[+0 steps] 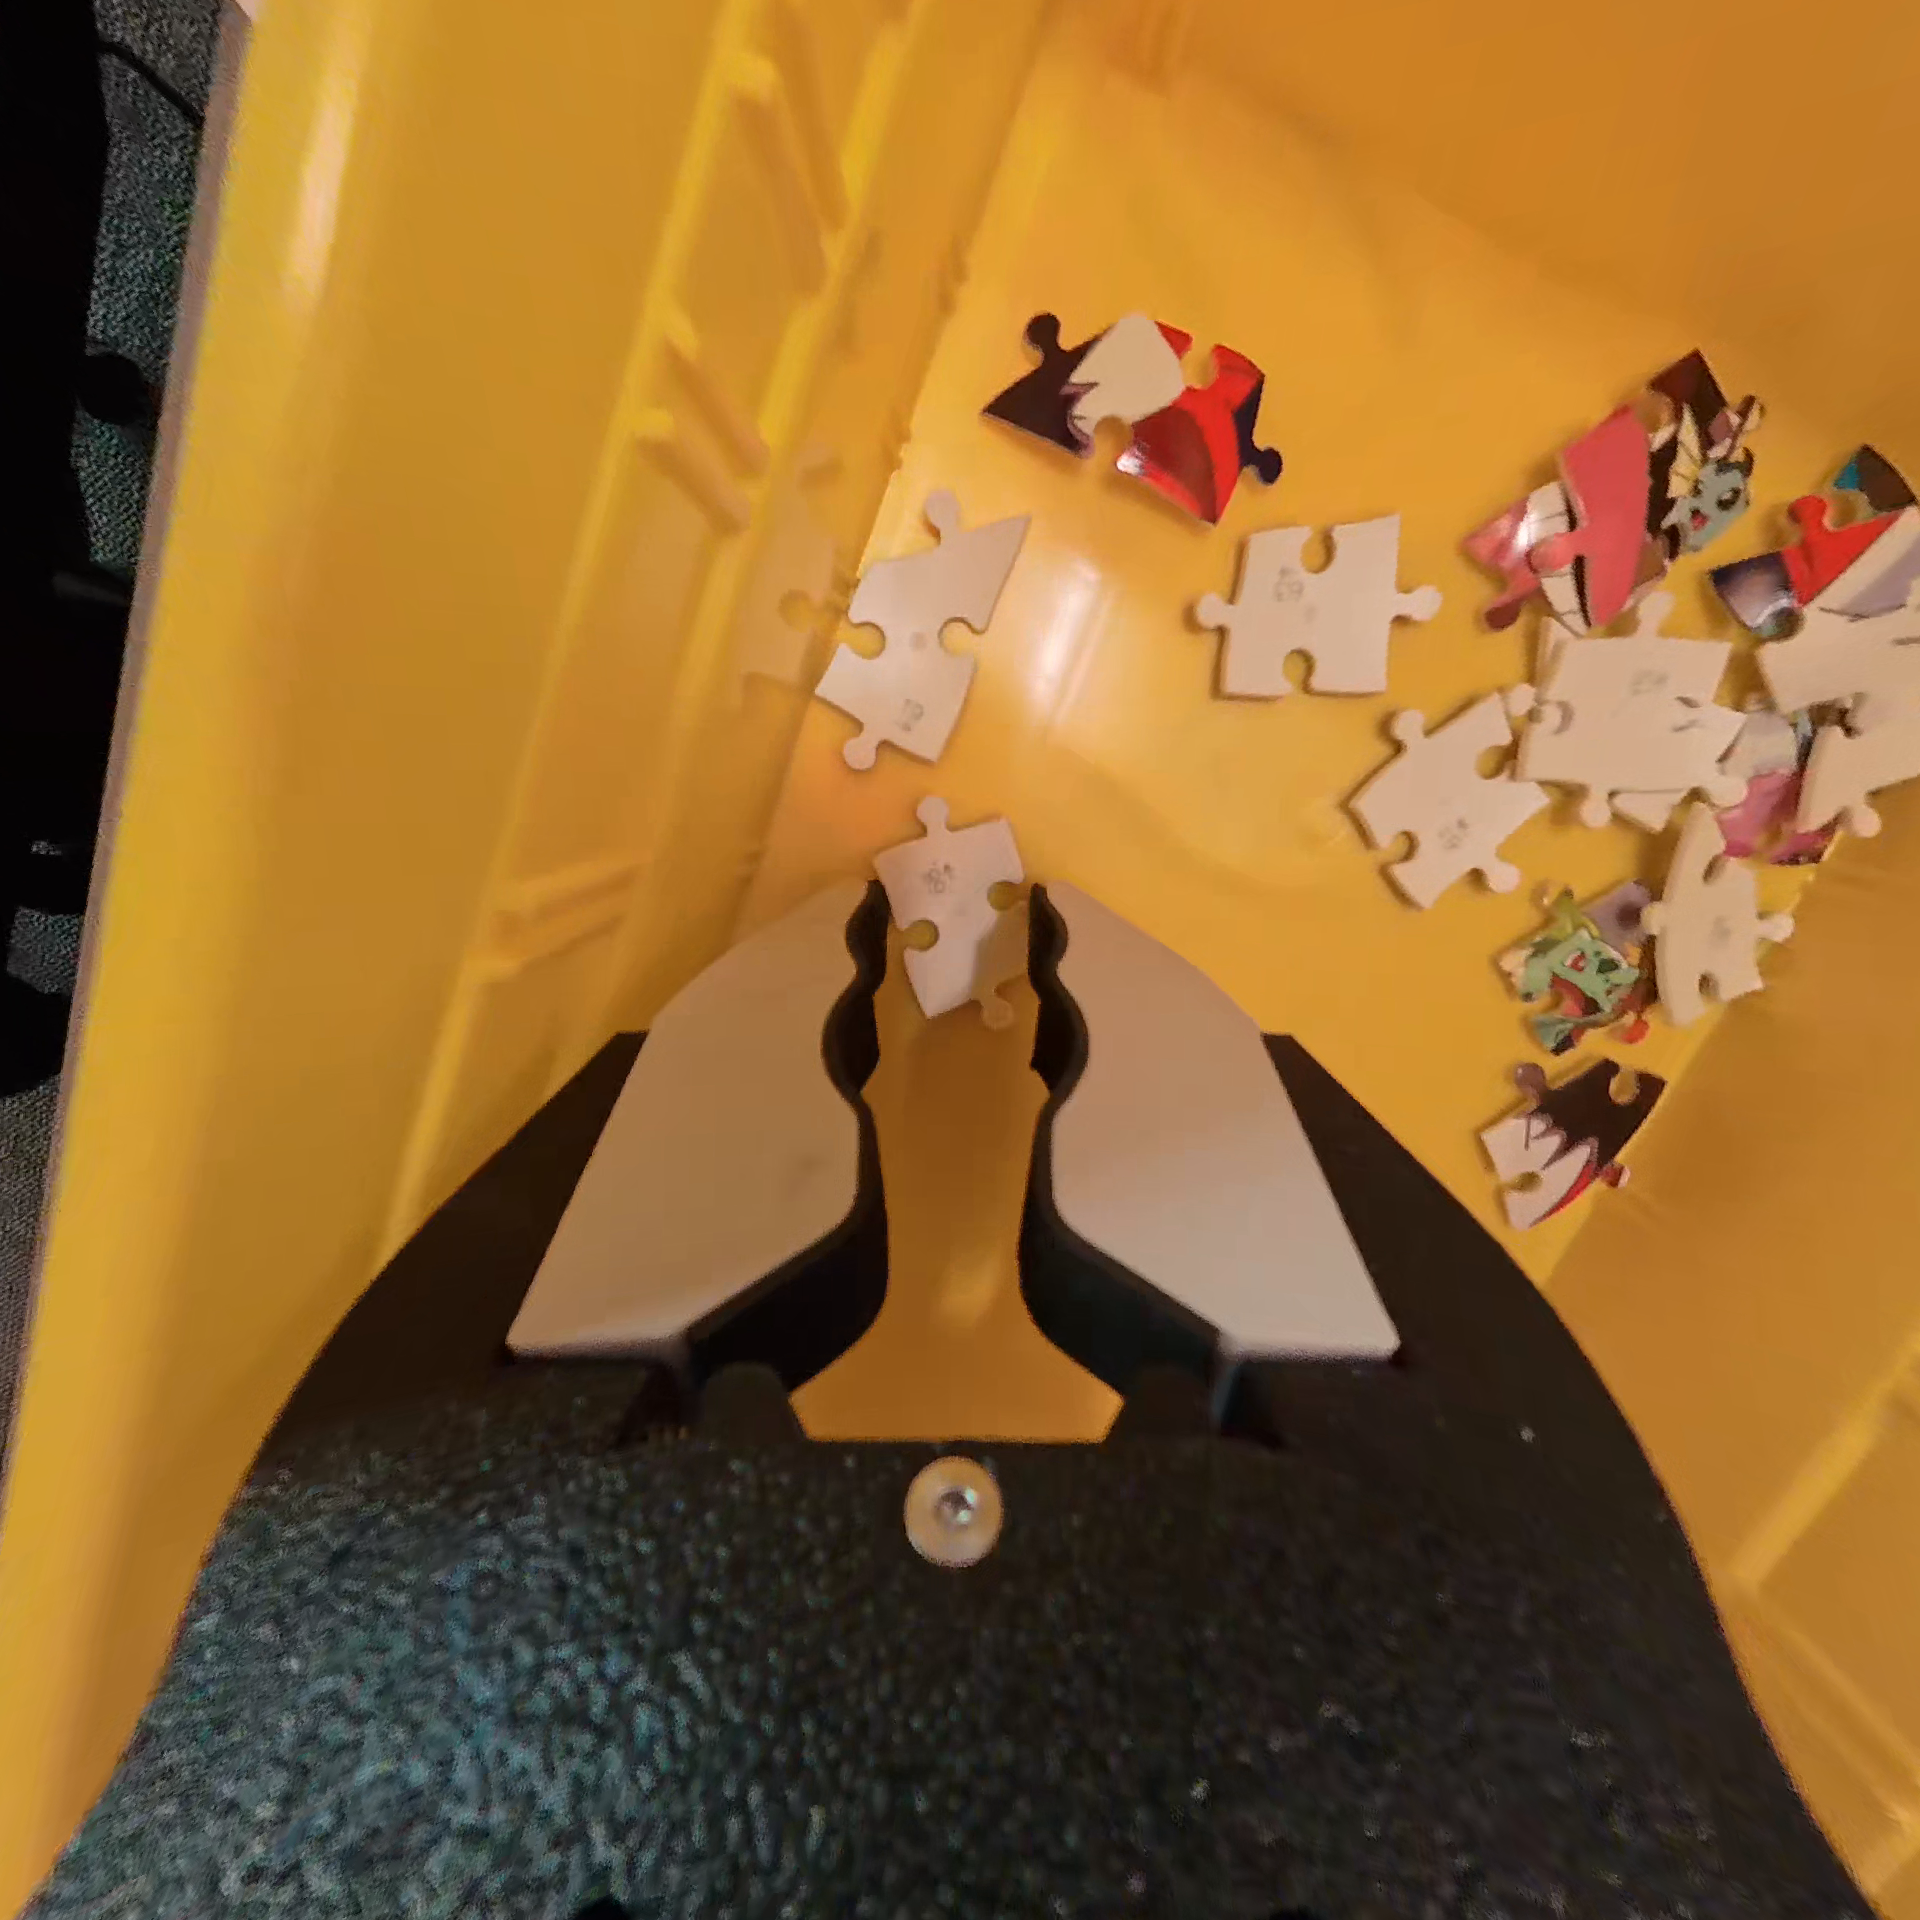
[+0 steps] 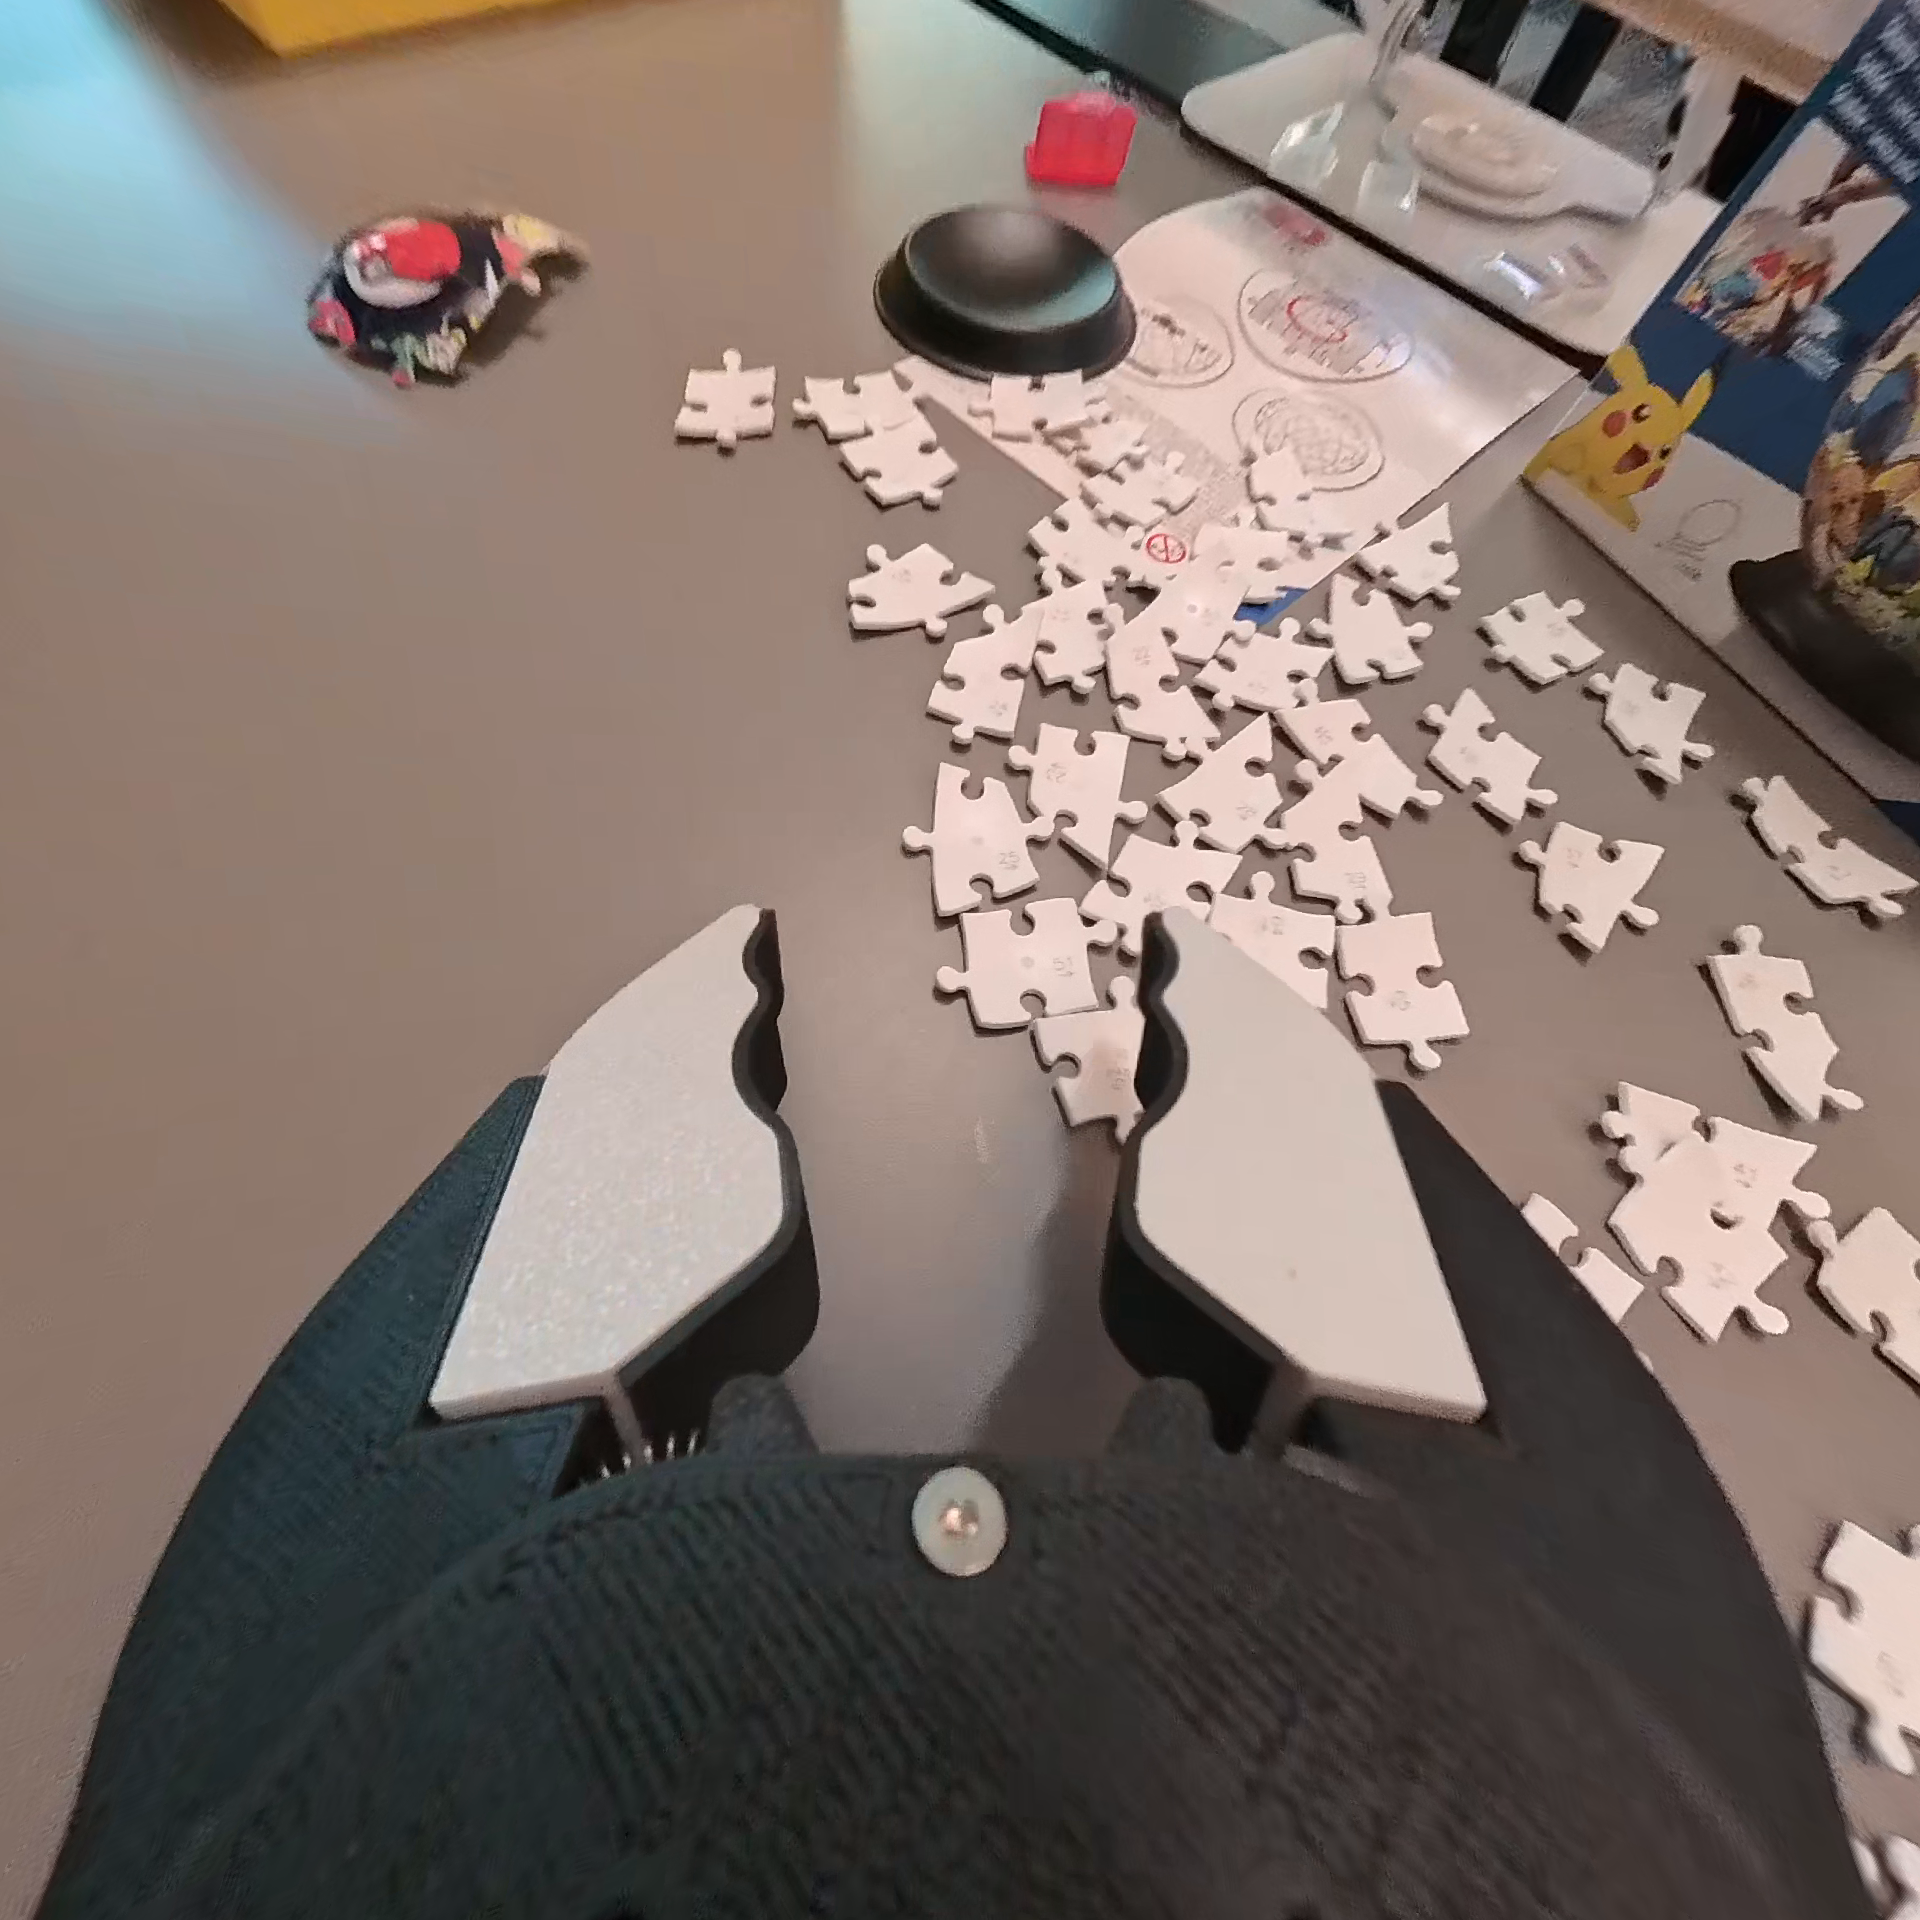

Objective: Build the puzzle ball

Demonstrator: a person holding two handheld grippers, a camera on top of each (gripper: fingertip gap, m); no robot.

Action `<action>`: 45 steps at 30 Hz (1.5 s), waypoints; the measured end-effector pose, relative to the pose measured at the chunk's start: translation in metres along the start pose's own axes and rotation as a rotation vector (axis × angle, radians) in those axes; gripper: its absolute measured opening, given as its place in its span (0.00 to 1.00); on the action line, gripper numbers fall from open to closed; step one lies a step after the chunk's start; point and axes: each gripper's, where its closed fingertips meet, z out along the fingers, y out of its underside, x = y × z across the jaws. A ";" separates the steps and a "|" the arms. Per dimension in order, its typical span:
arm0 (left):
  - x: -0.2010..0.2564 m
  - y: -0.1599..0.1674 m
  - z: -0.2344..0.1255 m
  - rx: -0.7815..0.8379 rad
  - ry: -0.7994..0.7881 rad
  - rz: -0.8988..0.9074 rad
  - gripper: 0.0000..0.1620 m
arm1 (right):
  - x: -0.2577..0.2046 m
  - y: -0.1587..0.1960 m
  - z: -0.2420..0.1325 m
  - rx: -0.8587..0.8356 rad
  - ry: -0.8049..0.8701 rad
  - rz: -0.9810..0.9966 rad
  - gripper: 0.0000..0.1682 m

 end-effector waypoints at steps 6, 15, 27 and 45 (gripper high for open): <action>0.017 0.001 -0.042 0.137 0.096 0.189 0.15 | 0.008 -0.013 -0.020 0.148 -0.009 0.067 0.39; 0.258 0.096 -0.239 0.554 0.605 1.165 0.15 | 0.109 0.003 -0.164 0.241 0.428 0.122 0.38; 0.521 0.384 -0.233 0.366 1.115 2.081 0.15 | 0.175 0.074 -0.231 0.116 0.675 0.280 0.38; 0.631 0.534 -0.185 0.135 1.039 2.451 0.15 | 0.205 0.130 -0.275 0.188 0.714 0.501 0.36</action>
